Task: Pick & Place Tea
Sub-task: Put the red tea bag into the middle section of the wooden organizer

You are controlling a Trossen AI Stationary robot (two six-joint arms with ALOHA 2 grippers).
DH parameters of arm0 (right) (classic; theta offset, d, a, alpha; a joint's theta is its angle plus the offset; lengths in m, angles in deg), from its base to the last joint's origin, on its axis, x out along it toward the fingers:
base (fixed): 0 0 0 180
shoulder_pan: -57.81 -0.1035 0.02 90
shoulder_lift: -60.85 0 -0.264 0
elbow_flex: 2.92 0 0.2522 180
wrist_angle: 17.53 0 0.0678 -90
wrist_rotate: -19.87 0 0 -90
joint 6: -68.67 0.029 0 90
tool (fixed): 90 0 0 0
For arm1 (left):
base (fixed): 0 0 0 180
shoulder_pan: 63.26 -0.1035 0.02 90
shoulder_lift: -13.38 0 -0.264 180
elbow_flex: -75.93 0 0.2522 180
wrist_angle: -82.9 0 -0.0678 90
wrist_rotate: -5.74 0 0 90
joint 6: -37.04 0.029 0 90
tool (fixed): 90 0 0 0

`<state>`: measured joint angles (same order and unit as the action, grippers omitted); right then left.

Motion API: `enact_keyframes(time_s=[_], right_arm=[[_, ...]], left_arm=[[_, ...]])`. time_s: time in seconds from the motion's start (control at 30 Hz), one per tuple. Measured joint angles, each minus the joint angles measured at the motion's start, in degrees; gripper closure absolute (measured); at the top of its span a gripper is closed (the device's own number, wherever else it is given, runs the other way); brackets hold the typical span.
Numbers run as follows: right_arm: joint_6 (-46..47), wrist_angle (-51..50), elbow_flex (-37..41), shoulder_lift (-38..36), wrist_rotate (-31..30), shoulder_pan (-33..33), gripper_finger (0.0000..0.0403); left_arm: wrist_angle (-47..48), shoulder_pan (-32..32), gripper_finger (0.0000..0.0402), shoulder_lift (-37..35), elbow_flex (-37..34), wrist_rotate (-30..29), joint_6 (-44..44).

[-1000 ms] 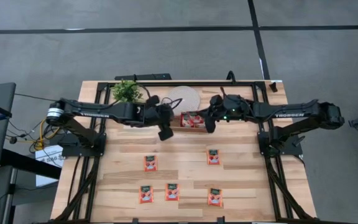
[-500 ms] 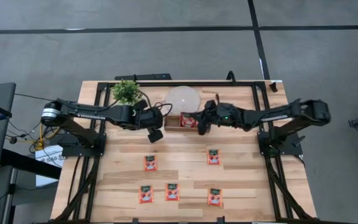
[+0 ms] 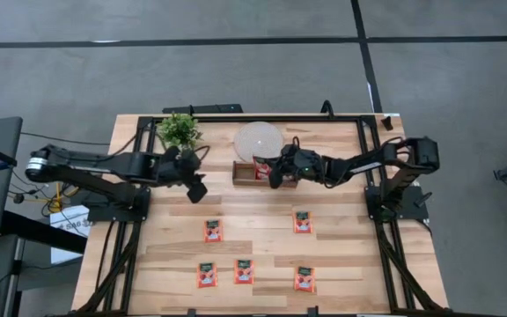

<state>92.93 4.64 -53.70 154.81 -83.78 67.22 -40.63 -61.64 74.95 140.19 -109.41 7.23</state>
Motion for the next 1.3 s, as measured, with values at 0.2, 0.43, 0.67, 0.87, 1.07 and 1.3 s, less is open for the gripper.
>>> enact_keyframes(time_s=[0.2,0.43,0.67,0.87,1.07,1.3], right_arm=[[0.08,0.13,0.01,0.98,-3.53,0.07,0.0403],[-0.71,-1.69,-0.01,0.98,-5.9,0.07,0.0403],[-0.77,-2.2,-0.01,0.98,-6.01,0.11,0.0403],[-0.89,-3.36,-0.01,0.98,-6.01,0.11,0.0403],[-0.9,-3.94,-0.01,0.98,-5.99,0.11,0.0403],[-0.9,-3.94,-0.01,0.98,-5.99,0.11,0.0376]], left_arm=[[0.01,0.02,0.0259,-4.73,-1.45,0.79,-1.14],[0.09,0.02,0.0259,-5.57,-1.5,0.85,0.18],[0.04,0.02,0.0259,-5.35,-1.53,0.9,0.7],[0.07,0.02,0.0259,-5.32,-1.53,0.92,1.06],[0.07,0.02,0.0259,-5.32,-1.53,0.94,1.08],[0.07,0.02,0.0259,-5.32,-1.53,2.51,1.08]])
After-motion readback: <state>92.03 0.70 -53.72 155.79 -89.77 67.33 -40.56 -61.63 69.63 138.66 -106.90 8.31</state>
